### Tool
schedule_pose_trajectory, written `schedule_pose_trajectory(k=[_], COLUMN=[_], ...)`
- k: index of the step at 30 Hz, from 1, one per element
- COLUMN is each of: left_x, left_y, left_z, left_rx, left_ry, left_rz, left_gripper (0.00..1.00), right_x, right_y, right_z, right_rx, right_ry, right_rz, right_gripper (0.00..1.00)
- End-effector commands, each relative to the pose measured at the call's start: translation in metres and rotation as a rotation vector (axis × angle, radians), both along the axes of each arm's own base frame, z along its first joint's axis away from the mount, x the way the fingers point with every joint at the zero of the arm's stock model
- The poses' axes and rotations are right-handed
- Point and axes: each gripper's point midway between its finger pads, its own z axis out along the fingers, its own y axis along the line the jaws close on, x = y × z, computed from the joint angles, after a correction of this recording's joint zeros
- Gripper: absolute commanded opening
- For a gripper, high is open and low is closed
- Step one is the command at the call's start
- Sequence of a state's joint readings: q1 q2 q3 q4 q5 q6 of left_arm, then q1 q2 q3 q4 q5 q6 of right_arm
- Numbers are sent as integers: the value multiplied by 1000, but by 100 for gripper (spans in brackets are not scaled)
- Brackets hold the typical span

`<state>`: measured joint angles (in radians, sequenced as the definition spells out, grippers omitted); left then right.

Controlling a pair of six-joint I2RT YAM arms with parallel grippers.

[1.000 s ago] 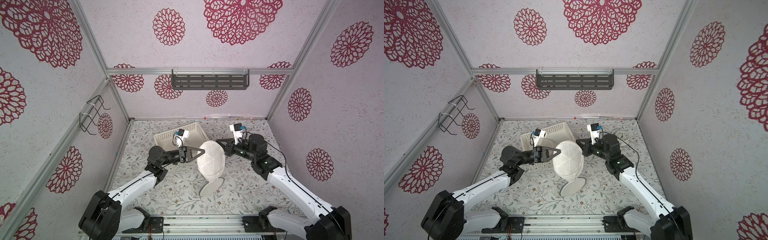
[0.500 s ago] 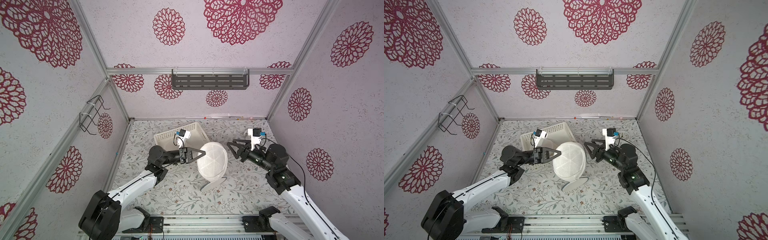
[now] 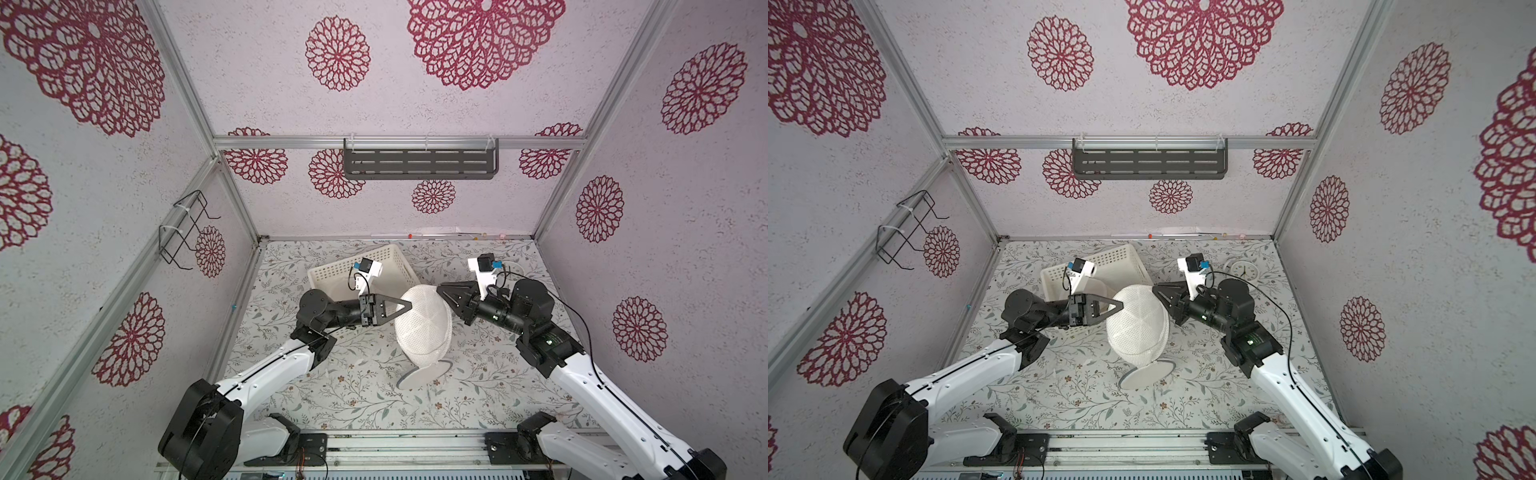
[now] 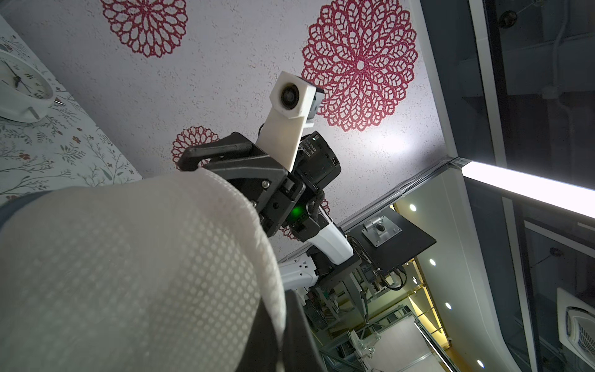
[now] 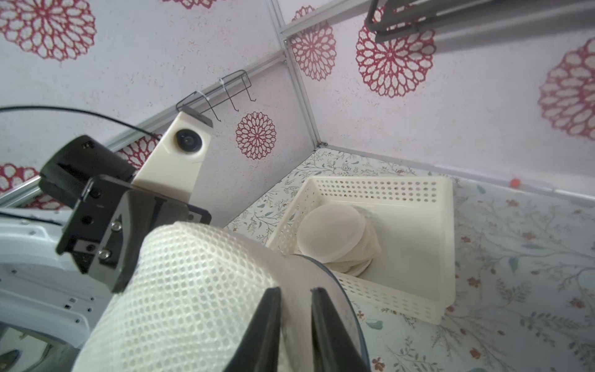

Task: Turn the laundry bag inside out
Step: Turn over the laundry bag.

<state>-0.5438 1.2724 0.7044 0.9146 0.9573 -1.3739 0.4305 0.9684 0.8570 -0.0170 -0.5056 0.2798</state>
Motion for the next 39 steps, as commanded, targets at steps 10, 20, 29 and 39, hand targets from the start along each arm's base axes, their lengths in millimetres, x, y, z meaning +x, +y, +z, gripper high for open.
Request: schedule_pose_trajectory(k=[10, 20, 29, 39], left_x=[-21, 70, 71, 67], left_y=[-6, 26, 44, 74], left_z=[25, -12, -20, -39], left_rx=[-17, 15, 76, 121], left_ry=[-152, 364, 565, 635], left_rz=[-43, 473, 621, 758], left_gripper=[0, 0, 0, 0], right_x=[28, -12, -75, -68], right_y=[-13, -52, 10, -15], right_z=[-37, 39, 29, 3], right_rx=[58, -32, -251, -327], right_ry=[199, -218, -716, -655], right_rz=[-91, -317, -119, -230], right_gripper=[54, 75, 72, 74])
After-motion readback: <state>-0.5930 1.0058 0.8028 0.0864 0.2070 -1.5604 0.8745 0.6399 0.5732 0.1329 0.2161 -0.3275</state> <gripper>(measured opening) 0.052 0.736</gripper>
